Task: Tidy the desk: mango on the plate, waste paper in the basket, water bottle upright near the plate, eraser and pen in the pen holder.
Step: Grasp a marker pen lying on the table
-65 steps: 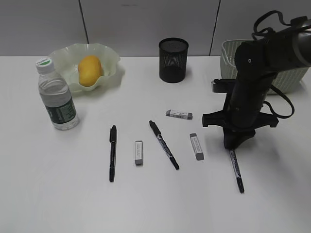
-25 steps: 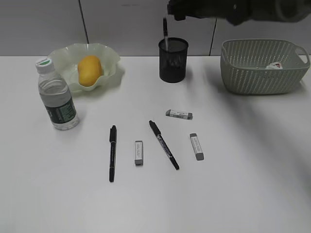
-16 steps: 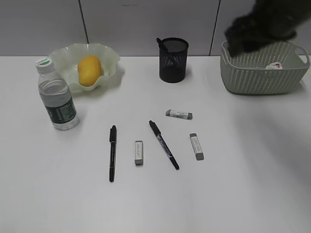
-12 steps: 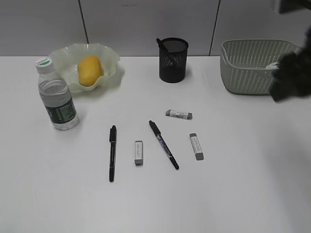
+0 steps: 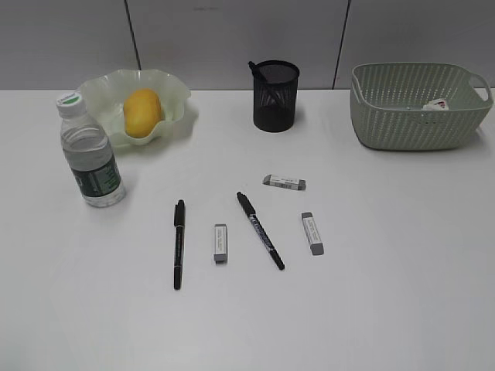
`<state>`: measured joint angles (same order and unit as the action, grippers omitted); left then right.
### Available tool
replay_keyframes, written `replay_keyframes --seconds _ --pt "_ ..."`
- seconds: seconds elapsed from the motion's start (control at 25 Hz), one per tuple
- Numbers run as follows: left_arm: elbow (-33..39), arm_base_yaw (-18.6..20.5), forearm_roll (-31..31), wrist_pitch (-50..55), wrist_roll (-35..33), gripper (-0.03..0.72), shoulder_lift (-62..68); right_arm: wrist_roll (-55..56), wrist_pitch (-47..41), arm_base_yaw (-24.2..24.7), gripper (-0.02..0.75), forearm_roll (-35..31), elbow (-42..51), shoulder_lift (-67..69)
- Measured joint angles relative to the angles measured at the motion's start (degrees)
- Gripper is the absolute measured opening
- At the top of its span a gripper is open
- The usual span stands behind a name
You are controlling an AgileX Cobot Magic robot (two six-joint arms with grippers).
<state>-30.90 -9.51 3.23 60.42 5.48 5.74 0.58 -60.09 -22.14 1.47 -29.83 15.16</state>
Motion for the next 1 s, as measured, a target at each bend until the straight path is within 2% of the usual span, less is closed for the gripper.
replay_keyframes --seconds 0.16,0.36,0.48,0.52,0.64,0.76,0.84,1.0 --pt "-0.8 0.0 -2.1 -1.3 -0.2 0.507 10.8 0.2 0.3 0.0 0.466 0.4 0.5 -12.6" --pt "-6.2 -0.2 -13.6 -8.4 -2.2 0.507 35.6 0.4 0.3 0.0 0.466 0.9 0.5 -15.5" --pt "-10.8 -2.8 -18.1 -13.2 -2.9 0.507 49.6 0.4 0.3 0.0 0.461 1.0 0.6 -15.5" --pt "-12.4 -4.8 -18.7 -14.9 -2.9 0.507 54.2 0.4 0.3 0.0 0.456 1.0 0.6 -15.5" --pt "-16.5 -11.1 -18.7 -19.0 -0.7 0.507 65.3 0.4 0.3 0.0 0.452 1.1 0.6 -15.5" --pt "-20.2 -16.4 -15.2 -24.5 6.3 0.507 75.4 0.4 0.3 0.0 0.450 1.1 0.6 -15.5" --pt "-23.2 -18.4 -13.2 -26.1 10.4 0.507 82.5 0.4 0.3 0.0 0.447 1.1 0.6 -15.5" --pt "-30.3 -20.9 -11.7 -27.1 14.4 0.506 94.7 0.4 0.3 0.0 0.428 1.1 0.6 -15.5"
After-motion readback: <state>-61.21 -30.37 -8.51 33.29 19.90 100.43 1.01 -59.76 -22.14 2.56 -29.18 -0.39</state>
